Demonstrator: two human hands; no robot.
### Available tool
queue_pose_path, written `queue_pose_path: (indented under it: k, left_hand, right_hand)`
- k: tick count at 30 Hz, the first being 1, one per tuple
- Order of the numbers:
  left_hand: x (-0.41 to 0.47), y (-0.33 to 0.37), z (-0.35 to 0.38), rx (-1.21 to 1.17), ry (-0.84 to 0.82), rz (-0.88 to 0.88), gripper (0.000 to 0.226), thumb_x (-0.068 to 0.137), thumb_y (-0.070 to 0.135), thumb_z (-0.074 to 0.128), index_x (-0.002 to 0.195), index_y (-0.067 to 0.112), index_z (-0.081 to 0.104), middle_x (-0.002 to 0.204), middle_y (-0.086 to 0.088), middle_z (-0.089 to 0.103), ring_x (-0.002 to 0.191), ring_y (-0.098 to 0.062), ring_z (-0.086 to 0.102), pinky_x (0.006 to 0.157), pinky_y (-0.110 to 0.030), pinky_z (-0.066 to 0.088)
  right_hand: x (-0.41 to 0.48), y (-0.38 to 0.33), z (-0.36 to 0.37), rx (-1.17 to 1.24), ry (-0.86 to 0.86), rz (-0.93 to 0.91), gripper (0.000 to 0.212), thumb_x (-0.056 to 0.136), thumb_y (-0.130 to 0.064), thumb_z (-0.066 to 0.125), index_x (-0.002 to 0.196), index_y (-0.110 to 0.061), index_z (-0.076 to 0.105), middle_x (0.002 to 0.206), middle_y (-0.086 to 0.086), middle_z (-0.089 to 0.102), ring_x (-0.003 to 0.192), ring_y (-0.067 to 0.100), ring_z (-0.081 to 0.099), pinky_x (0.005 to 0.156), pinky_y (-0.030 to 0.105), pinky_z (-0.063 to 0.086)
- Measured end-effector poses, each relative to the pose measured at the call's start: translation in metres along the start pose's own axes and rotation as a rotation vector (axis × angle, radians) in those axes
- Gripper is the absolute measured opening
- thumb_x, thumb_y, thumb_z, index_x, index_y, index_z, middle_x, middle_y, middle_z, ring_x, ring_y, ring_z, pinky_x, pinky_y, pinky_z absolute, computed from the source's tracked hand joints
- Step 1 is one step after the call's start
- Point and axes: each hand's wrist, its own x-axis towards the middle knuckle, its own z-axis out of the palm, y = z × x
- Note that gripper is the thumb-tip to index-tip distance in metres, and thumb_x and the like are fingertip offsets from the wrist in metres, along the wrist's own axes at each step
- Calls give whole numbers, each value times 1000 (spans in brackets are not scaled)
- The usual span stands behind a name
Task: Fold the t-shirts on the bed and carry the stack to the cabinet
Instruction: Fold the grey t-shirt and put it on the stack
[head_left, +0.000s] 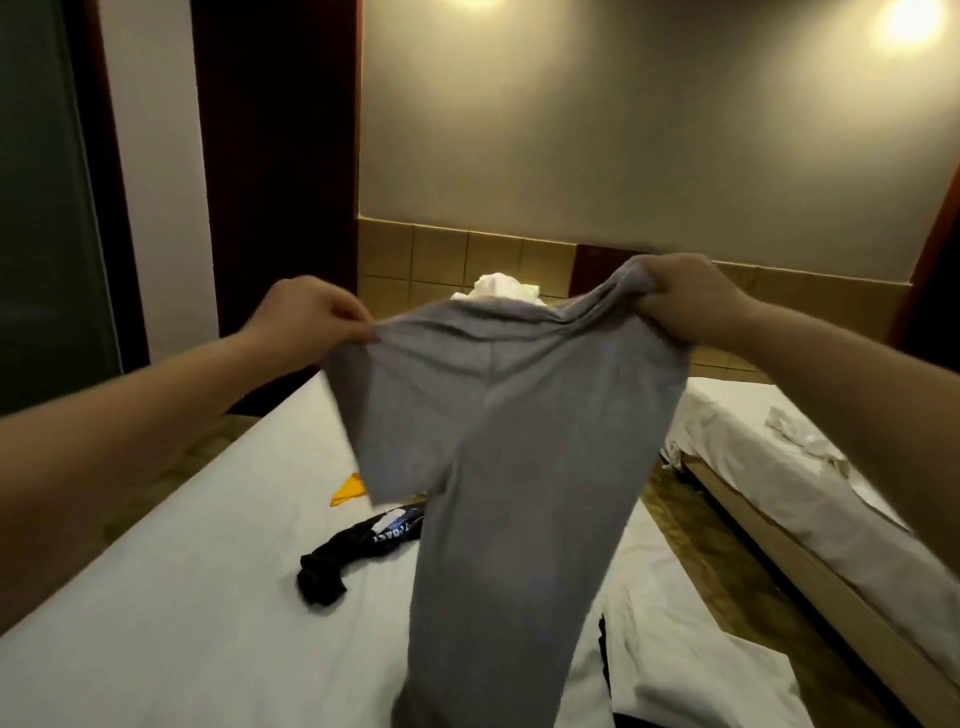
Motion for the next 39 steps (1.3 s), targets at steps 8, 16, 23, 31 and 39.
queue_pose_path:
  k: [8, 16, 23, 31, 39]
  left_hand:
    - [2, -18, 24, 6, 170, 8, 15, 91, 19, 57, 97, 9, 67, 91, -8, 64, 87, -22, 58, 74, -33, 47]
    - [12, -15, 3, 84, 177, 6, 12, 93, 20, 53, 92, 14, 62, 84, -4, 60, 75, -20, 53, 65, -30, 38]
    - [9, 2, -8, -71, 205, -30, 8, 94, 16, 51, 90, 17, 59, 91, -11, 63, 79, -27, 60, 68, -37, 50]
    - [-17, 11, 3, -218, 118, -52, 8, 97, 13, 44, 96, 9, 51, 78, -9, 57, 63, -15, 57, 51, -16, 44]
    - [-24, 27, -28, -272, 97, 73, 16, 89, 29, 58, 100, 16, 56, 87, 3, 54, 74, -4, 50, 60, -16, 39]
  right_hand:
    - [-13, 2, 22, 3, 205, -45, 42, 74, -15, 43, 109, -10, 65, 109, 16, 66, 102, 31, 59, 83, 26, 39]
    - [-1, 0, 4, 13, 200, -41, 34, 85, -17, 53, 114, -1, 64, 116, 20, 63, 110, 33, 56, 82, 24, 34]
    - [-1, -21, -13, 184, 447, 79, 29, 88, -7, 52, 114, -3, 64, 116, 15, 63, 109, 27, 56, 80, 23, 37]
    - [-23, -24, -27, 70, 289, 70, 29, 91, -14, 53, 118, -8, 64, 118, 17, 63, 108, 28, 56, 77, 25, 34]
    - [-24, -37, -50, 180, 372, 51, 31, 85, -24, 56, 105, -4, 67, 107, 20, 65, 87, 14, 50, 71, 26, 34]
